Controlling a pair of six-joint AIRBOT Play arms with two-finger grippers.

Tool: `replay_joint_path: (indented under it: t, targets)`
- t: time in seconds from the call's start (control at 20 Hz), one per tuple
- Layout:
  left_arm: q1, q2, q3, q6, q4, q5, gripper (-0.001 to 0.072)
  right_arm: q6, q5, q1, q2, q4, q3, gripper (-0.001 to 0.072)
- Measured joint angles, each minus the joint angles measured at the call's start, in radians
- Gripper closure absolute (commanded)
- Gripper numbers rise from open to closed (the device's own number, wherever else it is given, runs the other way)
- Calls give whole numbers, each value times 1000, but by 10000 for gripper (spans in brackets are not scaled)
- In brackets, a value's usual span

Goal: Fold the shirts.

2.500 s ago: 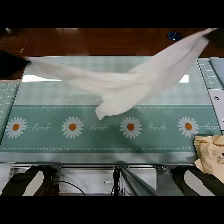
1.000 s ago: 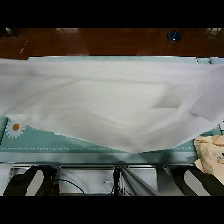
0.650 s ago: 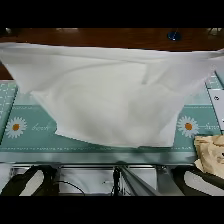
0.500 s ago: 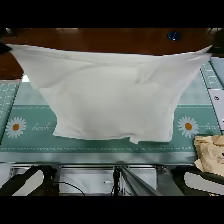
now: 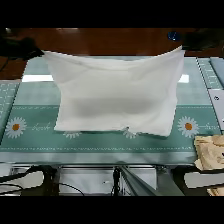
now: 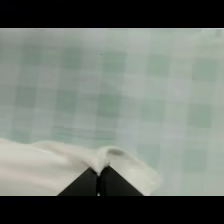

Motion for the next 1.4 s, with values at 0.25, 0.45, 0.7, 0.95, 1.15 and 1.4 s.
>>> replay_joint_path:
  t: [0.25, 0.45, 0.7, 0.95, 1.15, 1.4]
  targets:
    - [-32, -114, 0, 85, 0, 69, 682, 2, -33, 3, -124, 1, 0, 696]
    - [-65, -206, 0, 128, -1, 122, 682, 8, -41, 3, -196, 8, 0, 697]
    - [-87, -296, 0, 116, -2, 157, 682, 23, -20, 3, -253, 8, 0, 696]
    - [-52, -323, 29, 46, 0, 0, 682, 42, 129, 3, -261, -10, 0, 696]
    - [-26, -327, 74, 29, 8, -249, 682, 43, 305, 3, -246, -22, 0, 696]
    - [-20, -329, 89, -4, 65, -431, 682, 40, 468, 3, -243, -29, 0, 696]
